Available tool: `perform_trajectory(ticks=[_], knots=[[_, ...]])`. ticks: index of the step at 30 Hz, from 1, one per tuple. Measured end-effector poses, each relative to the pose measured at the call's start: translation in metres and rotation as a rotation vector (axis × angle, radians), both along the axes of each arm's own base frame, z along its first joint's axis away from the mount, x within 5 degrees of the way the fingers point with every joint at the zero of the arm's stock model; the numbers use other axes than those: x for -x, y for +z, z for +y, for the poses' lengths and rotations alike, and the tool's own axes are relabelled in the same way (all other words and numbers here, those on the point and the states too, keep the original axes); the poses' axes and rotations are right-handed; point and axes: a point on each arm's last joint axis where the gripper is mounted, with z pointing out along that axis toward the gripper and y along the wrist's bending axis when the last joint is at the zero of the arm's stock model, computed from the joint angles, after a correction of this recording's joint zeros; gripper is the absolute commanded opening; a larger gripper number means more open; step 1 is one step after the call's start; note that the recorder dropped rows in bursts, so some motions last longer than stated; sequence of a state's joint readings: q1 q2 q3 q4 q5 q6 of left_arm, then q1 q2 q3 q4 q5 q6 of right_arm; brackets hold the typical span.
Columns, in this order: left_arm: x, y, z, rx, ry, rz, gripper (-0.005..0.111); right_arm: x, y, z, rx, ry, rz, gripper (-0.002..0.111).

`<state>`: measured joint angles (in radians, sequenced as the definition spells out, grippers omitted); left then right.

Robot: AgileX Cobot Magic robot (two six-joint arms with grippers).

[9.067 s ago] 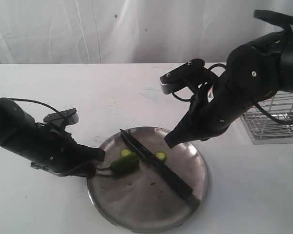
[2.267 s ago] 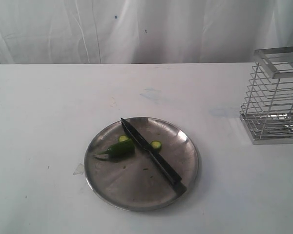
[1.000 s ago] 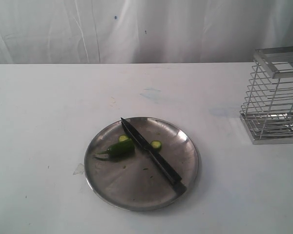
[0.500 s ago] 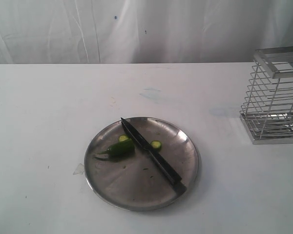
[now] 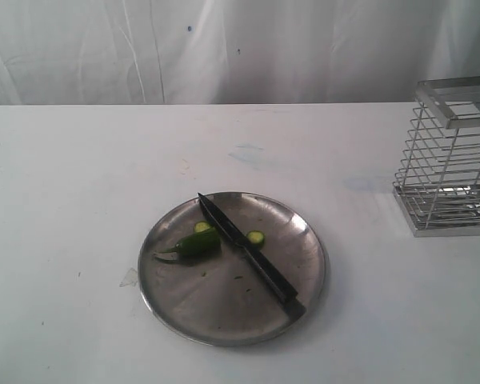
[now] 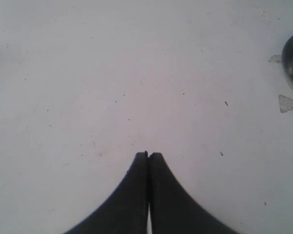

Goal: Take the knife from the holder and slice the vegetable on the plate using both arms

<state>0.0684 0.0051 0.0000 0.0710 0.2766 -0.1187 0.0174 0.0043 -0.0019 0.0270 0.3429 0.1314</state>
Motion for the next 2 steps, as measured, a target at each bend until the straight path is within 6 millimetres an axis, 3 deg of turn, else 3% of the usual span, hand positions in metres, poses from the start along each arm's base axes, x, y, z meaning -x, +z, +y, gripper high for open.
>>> perform_trajectory(ticks=[2], knots=[[0.0000, 0.0000, 0.0000, 0.000, 0.000, 0.000, 0.000, 0.0000, 0.0000, 0.0000, 0.000, 0.000, 0.000, 0.000]])
